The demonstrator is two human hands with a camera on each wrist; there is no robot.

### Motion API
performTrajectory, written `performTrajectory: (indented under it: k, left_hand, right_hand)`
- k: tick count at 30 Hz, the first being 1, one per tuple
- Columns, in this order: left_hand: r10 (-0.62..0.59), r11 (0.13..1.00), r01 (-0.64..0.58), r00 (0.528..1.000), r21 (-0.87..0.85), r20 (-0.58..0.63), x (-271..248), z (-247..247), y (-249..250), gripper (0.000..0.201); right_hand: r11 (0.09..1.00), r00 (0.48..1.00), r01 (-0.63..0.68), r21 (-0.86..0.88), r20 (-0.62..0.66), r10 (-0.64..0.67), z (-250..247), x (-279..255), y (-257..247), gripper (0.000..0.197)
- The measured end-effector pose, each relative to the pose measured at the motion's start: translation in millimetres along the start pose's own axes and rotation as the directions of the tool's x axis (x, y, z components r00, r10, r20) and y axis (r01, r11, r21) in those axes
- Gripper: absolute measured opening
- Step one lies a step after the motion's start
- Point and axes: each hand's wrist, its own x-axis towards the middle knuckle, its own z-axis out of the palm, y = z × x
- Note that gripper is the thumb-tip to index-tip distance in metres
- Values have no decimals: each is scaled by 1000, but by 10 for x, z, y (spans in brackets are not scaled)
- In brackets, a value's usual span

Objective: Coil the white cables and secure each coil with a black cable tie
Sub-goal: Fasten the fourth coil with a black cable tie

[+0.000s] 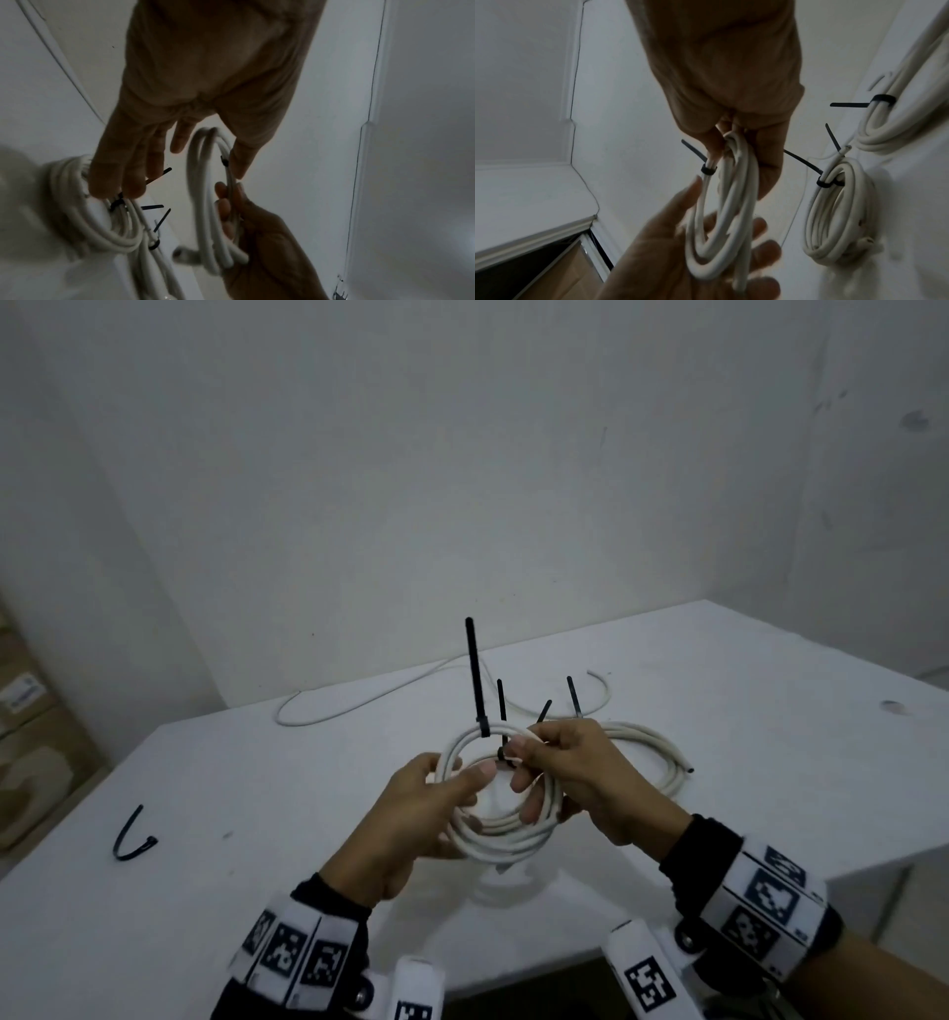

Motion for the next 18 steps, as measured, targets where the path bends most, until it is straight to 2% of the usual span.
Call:
performTrajectory:
  k: [3,6,9,13,18]
  left_hand:
    - [-54,998,60,988,-34,142,-114,57,-122,35]
    - [-33,980,73,977,-184,210,-110,104,-230,23]
    - [14,950,44,983,-309,182,-74,103,-280,20]
    - [58,950,-9,987,-312,150,-34,63,-316,23]
    - [64,937,-16,990,-348,126,1,69,-326,25]
  right_hand:
    - [999,996,1,52,-91,4,5,13,-18,26]
    - [997,993,-1,72,-118,10,33,16,-5,29]
    - [999,997,-13,39,-78,16,45,-27,0,24]
    - [996,993,-86,-33,79,88,4,-135,22,29]
    - [997,996,-81,-5,36,81,-23,-130,81,21]
